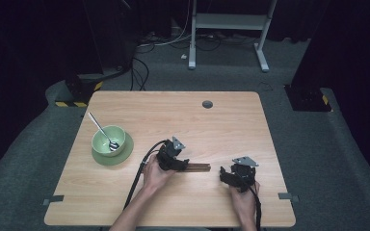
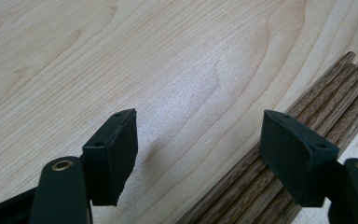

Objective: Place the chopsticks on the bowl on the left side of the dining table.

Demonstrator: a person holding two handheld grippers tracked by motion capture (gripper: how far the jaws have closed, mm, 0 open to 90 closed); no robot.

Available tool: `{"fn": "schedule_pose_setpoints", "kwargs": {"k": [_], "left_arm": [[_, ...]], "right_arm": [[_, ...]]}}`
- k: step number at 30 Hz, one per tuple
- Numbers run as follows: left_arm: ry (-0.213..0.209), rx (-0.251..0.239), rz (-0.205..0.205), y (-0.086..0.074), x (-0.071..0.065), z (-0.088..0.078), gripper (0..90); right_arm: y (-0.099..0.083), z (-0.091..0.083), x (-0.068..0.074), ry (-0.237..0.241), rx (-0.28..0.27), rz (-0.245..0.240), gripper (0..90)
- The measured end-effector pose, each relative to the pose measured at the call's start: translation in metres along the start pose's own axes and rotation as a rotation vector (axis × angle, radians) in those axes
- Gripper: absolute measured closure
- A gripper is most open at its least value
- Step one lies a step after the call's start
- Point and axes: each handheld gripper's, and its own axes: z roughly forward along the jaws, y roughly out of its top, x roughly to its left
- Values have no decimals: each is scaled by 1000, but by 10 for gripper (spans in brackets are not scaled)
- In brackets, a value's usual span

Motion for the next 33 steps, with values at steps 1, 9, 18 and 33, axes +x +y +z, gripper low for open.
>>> {"fn": "schedule_pose_setpoints", "kwargs": {"k": [1, 9, 18, 33], "left_arm": [[0, 0, -1, 0, 0, 0, 280], [4, -3, -5, -2, 2, -1, 280], [10, -1, -17, -5, 7, -3, 280], [11, -4, -15, -7, 7, -4, 277]], "right_arm": [[0, 0, 0, 0, 0, 0, 211], [0, 0, 0, 0, 0, 0, 211], [0, 0, 0, 0, 0, 0, 211], [0, 0, 0, 0, 0, 0, 211]]}}
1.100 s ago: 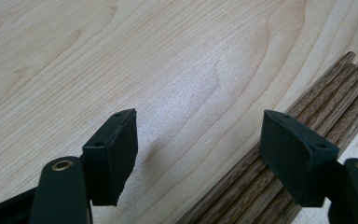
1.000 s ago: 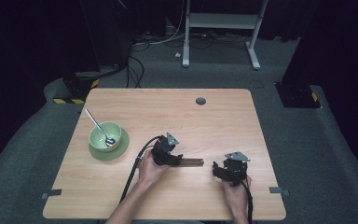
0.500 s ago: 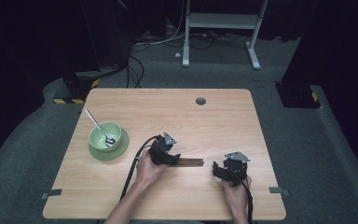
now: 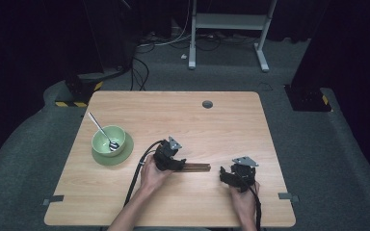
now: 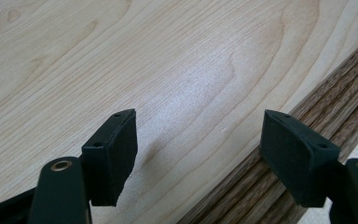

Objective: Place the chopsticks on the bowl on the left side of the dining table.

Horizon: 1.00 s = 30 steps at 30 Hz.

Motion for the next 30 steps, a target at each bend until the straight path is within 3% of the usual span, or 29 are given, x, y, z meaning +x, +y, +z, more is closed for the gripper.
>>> {"fn": "schedule_pose_setpoints", "kwargs": {"k": [13, 22, 30], "left_arm": [[1, -2, 6, -1, -1, -1, 274], [-21, -7, 2, -1, -2, 2, 273], [-9, 2, 6, -2, 2, 0, 272]], "right_arm": [[0, 0, 0, 0, 0, 0, 211], [0, 0, 0, 0, 0, 0, 211], [0, 0, 0, 0, 0, 0, 211]]}}
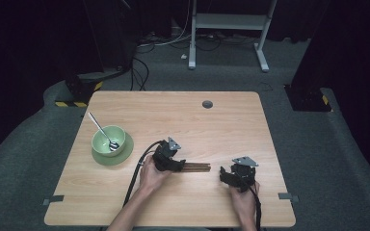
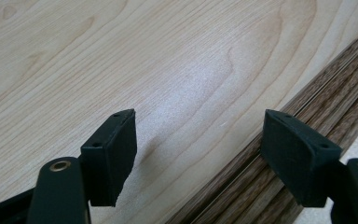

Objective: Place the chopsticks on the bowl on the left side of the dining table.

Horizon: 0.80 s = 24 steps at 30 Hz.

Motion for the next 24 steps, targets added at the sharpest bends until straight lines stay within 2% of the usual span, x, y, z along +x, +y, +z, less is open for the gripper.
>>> {"fn": "schedule_pose_setpoints", "kwargs": {"k": [21, 24], "left_arm": [[4, 16, -24, 3, 7, 8, 293], [-6, 17, -30, 3, 10, 8, 299]], "right_arm": [[0, 0, 0, 0, 0, 0, 212], [0, 0, 0, 0, 0, 0, 212]]}}
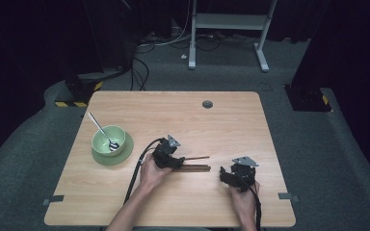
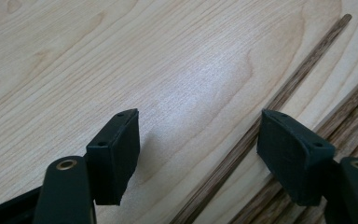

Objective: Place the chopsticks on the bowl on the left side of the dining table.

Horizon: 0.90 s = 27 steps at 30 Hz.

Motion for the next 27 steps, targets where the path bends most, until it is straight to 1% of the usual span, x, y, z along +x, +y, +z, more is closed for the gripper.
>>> {"fn": "schedule_pose_setpoints", "kwargs": {"k": [8, 10, 11, 12, 14, 20, 21, 22, 25, 27], "left_arm": [[-14, -14, -31, -2, 8, 1, 319], [-16, -13, -33, -2, 10, 1, 324], [-19, -17, -41, -2, 11, 1, 330], [-18, -18, -38, -2, 12, 1, 335], [-16, -21, -46, -3, 14, 1, 359], [-13, -29, -52, -4, 19, 0, 408], [-12, -28, -49, -4, 20, 0, 419], [-11, -27, -56, -4, 21, 0, 423], [-8, -25, -51, -4, 24, 0, 430], [-8, -21, -55, -4, 25, 0, 434]], "right_arm": [[0, 0, 0, 0, 0, 0, 212], [0, 0, 0, 0, 0, 0, 211], [0, 0, 0, 0, 0, 0, 212], [0, 0, 0, 0, 0, 0, 212], [0, 0, 0, 0, 0, 0, 211], [0, 0, 0, 0, 0, 0, 212], [0, 0, 0, 0, 0, 0, 212], [0, 0, 0, 0, 0, 0, 212], [0, 0, 0, 0, 0, 0, 212], [0, 0, 0, 0, 0, 0, 212]]}}
